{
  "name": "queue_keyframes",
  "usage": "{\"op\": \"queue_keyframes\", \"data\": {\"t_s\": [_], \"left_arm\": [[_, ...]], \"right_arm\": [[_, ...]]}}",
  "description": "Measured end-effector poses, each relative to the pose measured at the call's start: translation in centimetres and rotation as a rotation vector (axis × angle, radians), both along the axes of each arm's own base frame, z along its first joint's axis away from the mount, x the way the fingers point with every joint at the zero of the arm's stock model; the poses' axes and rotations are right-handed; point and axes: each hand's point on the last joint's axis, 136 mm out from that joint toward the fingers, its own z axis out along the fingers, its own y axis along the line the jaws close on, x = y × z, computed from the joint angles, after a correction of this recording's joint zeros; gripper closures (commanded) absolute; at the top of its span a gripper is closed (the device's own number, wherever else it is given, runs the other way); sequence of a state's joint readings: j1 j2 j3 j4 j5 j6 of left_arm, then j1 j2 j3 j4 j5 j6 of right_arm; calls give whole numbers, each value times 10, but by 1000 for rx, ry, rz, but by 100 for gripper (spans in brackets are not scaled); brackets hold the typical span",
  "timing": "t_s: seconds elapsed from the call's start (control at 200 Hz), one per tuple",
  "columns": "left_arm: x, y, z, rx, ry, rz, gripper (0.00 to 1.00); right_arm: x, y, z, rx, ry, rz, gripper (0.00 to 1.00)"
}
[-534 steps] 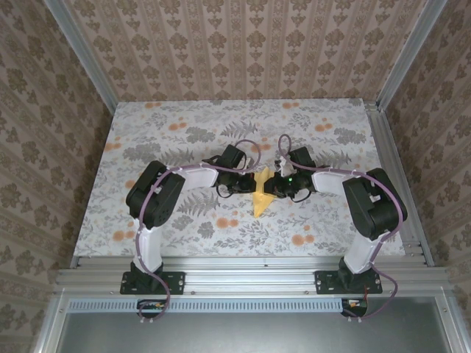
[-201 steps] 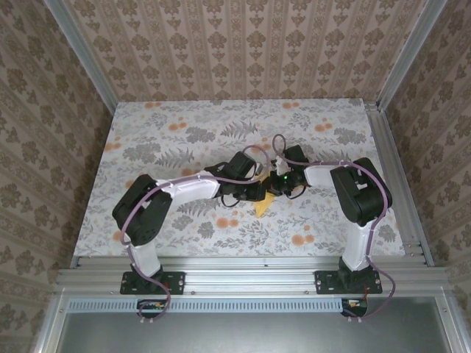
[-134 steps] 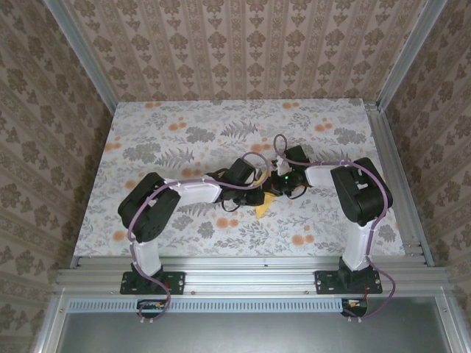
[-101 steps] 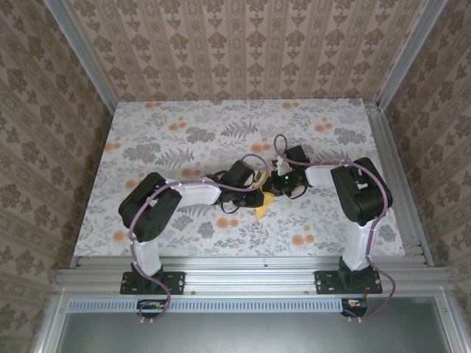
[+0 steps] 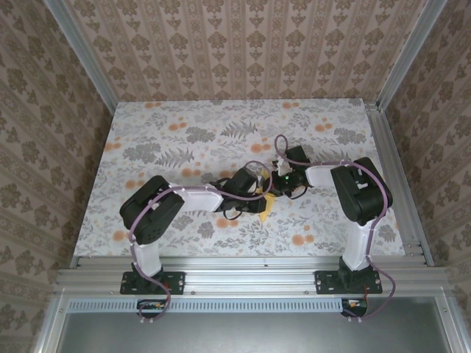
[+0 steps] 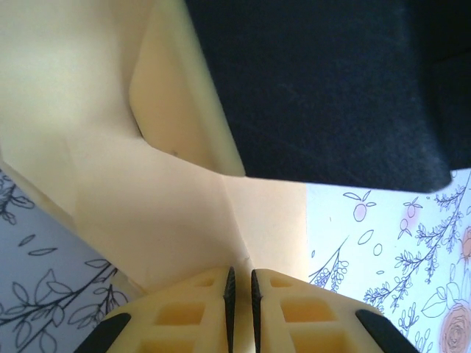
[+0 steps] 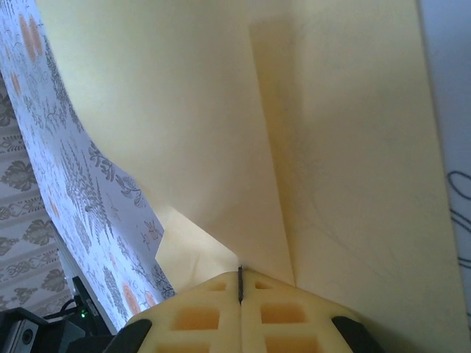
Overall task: Fold a paper plane with a square sheet of paper (pick it up from the middle)
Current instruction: Fourth fold the wing at the center of the table.
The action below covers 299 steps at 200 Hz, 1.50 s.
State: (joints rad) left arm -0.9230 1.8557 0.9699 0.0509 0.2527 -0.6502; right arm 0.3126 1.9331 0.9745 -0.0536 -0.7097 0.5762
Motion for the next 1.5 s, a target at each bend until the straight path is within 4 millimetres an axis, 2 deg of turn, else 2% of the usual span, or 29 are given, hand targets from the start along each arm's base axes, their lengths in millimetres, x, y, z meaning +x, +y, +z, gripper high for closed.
{"op": "queue_keyframes", "data": {"t_s": [0.535, 0.72, 0.83, 0.96, 1.125, 1.27, 1.41, 1.495], "left_arm": [[-28, 1, -2, 109, -109, -53, 85], [-44, 16, 0, 135, -85, -70, 83], [-44, 19, 14, 114, -91, -67, 82], [-38, 12, 36, 42, -117, -53, 82], [-37, 0, 44, -26, -112, -61, 82], [-38, -10, 30, -42, -96, -82, 83], [-39, -9, 9, -11, -72, -95, 83], [-39, -9, 3, -1, -71, -102, 83]], "right_arm": [[-2, 0, 0, 3, 12, 0, 93], [-2, 0, 0, 4, 12, 1, 94], [-2, 0, 0, 5, 13, 1, 94], [-2, 0, 0, 5, 15, -1, 94], [-2, 0, 0, 11, 20, -7, 94], [-3, 0, 0, 14, 25, -10, 94], [-3, 0, 0, 15, 26, -10, 94], [-3, 0, 0, 15, 26, -10, 94]]}}
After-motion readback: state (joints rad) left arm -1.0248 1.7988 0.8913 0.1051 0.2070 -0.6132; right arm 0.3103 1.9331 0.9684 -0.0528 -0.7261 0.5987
